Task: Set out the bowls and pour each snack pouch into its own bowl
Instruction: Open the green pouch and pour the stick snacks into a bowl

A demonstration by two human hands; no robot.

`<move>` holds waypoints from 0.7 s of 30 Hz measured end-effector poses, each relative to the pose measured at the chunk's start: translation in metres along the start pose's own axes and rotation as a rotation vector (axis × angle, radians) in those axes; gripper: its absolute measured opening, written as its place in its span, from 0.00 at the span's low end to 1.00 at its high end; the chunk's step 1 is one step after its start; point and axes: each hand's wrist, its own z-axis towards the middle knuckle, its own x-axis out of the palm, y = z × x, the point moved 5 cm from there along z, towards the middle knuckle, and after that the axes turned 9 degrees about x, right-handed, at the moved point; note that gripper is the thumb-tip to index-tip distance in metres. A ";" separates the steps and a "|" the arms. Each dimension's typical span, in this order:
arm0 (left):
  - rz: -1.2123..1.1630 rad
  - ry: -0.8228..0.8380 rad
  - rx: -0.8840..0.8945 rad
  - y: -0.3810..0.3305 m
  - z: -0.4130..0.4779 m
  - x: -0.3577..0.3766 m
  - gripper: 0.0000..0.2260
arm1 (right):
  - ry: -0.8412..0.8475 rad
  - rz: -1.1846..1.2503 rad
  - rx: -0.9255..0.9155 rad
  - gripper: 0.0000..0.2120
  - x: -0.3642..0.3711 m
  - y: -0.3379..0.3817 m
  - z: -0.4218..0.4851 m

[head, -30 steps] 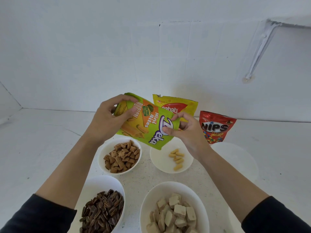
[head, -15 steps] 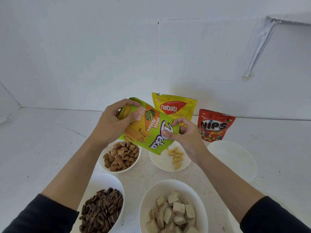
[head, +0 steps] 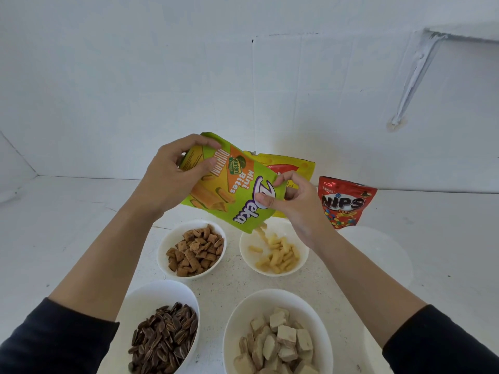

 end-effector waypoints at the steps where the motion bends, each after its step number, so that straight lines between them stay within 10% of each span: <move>1: 0.009 0.006 0.008 -0.002 0.001 0.000 0.07 | -0.002 -0.001 -0.005 0.22 0.000 0.000 0.000; 21: 0.064 0.161 0.128 0.001 0.001 0.041 0.12 | -0.055 0.054 0.068 0.30 -0.016 -0.040 -0.005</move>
